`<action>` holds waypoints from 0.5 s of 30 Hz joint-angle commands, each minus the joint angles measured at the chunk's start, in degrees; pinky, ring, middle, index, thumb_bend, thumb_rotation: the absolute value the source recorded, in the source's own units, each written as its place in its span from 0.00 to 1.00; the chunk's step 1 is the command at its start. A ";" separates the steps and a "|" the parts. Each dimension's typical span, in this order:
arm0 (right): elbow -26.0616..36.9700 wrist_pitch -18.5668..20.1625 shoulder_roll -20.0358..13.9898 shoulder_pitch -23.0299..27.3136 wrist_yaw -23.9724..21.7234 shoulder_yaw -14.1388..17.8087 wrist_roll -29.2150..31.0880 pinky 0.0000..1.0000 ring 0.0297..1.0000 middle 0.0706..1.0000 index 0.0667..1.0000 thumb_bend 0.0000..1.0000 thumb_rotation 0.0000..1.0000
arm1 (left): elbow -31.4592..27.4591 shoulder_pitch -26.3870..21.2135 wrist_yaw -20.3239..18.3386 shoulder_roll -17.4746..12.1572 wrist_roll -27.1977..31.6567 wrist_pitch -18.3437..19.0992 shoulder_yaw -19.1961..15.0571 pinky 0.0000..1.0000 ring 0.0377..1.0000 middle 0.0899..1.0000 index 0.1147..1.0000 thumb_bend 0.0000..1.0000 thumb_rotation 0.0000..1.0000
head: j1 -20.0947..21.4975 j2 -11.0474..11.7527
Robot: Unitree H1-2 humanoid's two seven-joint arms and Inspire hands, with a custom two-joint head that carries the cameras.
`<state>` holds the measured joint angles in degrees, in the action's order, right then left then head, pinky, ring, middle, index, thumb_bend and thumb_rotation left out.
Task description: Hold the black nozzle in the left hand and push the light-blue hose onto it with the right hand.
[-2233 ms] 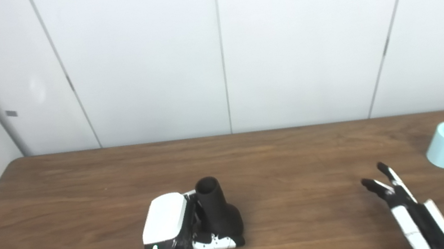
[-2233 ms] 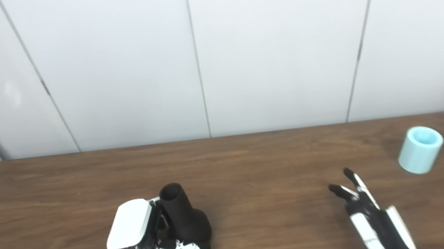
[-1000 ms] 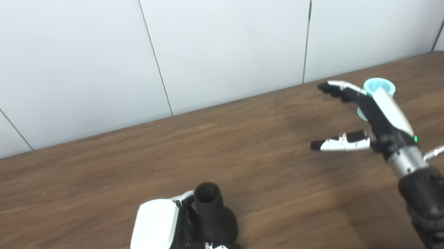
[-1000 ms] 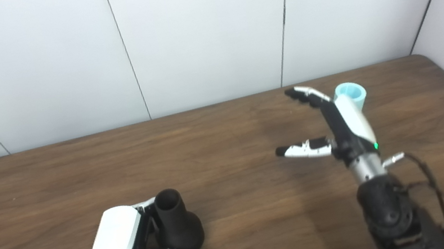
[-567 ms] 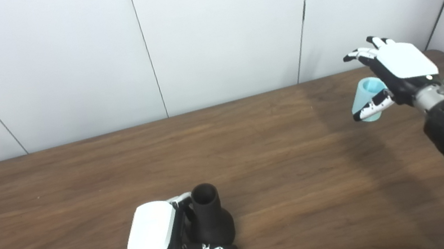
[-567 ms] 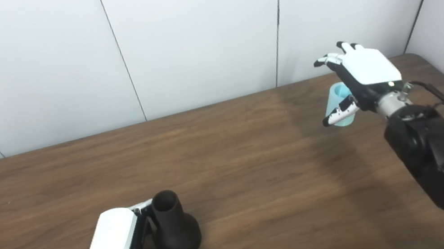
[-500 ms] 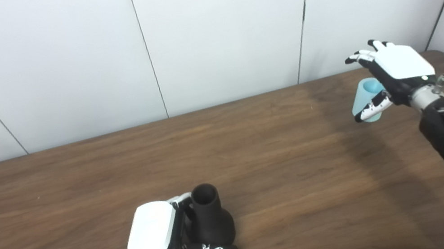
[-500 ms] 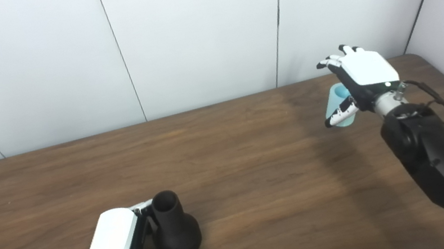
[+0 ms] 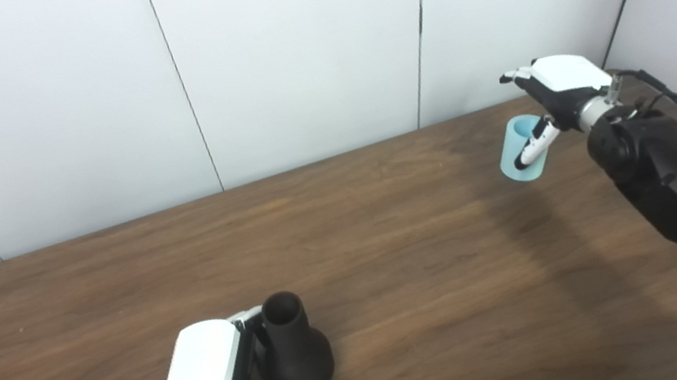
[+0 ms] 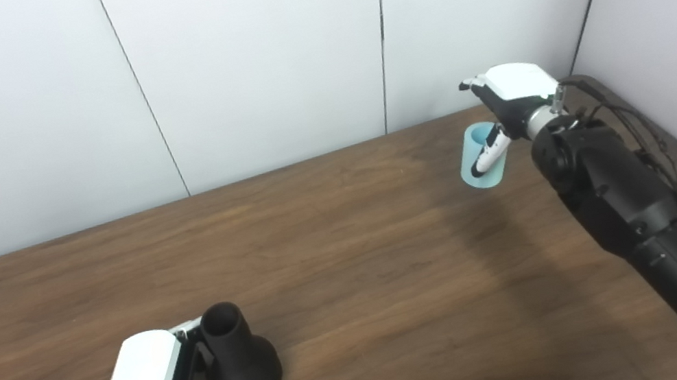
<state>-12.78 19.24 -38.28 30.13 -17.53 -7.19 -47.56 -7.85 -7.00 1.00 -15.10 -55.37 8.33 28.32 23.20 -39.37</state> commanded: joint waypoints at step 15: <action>-2.41 -0.65 -1.53 3.12 1.16 -1.32 3.64 0.63 0.72 0.77 0.81 0.94 0.13 | 2.65 2.78 -7.08 -0.65 0.94 0.72 1.02 0.35 0.44 0.46 0.38 0.48 0.00 | -0.08 -0.28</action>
<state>-16.23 18.93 -37.31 30.63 -16.89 -8.86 -44.03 -7.99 -7.31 -0.26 -15.09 -55.36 8.34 28.01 23.12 -39.64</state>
